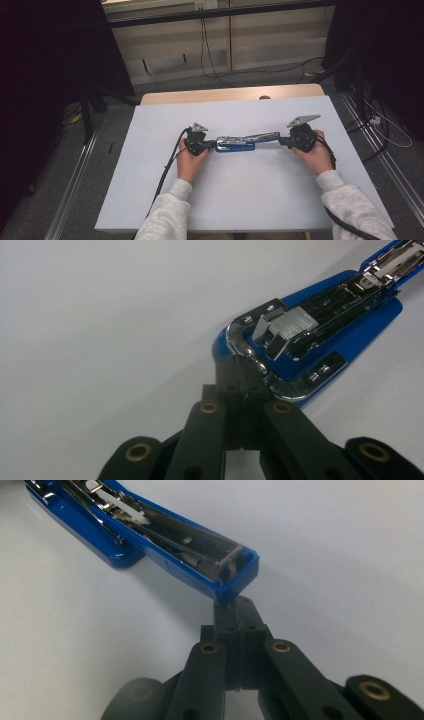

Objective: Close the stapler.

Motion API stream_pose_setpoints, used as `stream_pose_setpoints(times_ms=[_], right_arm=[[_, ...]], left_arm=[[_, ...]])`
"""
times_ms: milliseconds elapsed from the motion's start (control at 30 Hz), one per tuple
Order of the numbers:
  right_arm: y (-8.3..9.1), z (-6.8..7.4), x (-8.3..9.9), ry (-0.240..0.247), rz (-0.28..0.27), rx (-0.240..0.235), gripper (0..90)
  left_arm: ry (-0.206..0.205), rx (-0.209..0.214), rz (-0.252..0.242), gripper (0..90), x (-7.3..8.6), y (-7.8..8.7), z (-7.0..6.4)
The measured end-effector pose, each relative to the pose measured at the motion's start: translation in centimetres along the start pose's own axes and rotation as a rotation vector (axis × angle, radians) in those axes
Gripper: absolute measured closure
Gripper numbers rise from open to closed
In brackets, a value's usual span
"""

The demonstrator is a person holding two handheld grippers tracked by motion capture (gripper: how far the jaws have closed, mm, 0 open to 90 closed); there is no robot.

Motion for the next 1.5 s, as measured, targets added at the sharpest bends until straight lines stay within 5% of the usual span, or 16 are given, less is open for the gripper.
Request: stream_pose_setpoints(times_ms=[433,733,1167,1500], right_arm=[[-0.1,0.8,-0.7,0.000,-0.046,-0.036,85.9],[0.0,1.7,-1.0,-0.035,-0.092,-0.080,61.5],[1.6,3.6,-0.5,-0.056,-0.131,-0.117,37.2],[2.9,5.1,0.9,-0.047,-0.121,-0.129,25.0]], left_arm=[[0.007,-0.003,-0.004,89.5,0.0,0.0,0.0],[0.044,-0.024,-0.036,65.8,-0.5,1.9,0.5],[0.022,0.040,-0.065,30.9,0.2,5.3,-0.6],[-0.005,0.047,-0.074,19.7,1.4,7.6,-0.8]])
Point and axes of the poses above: each handheld gripper's, and its own axes: y roughly backward along the jaws, x roughly out of its underside, z roughly to its left, the point moved 9 cm from there along -y, roughly forward along the jaws, and after that the axes turned 8 degrees about -x, right-handed, at the moved point
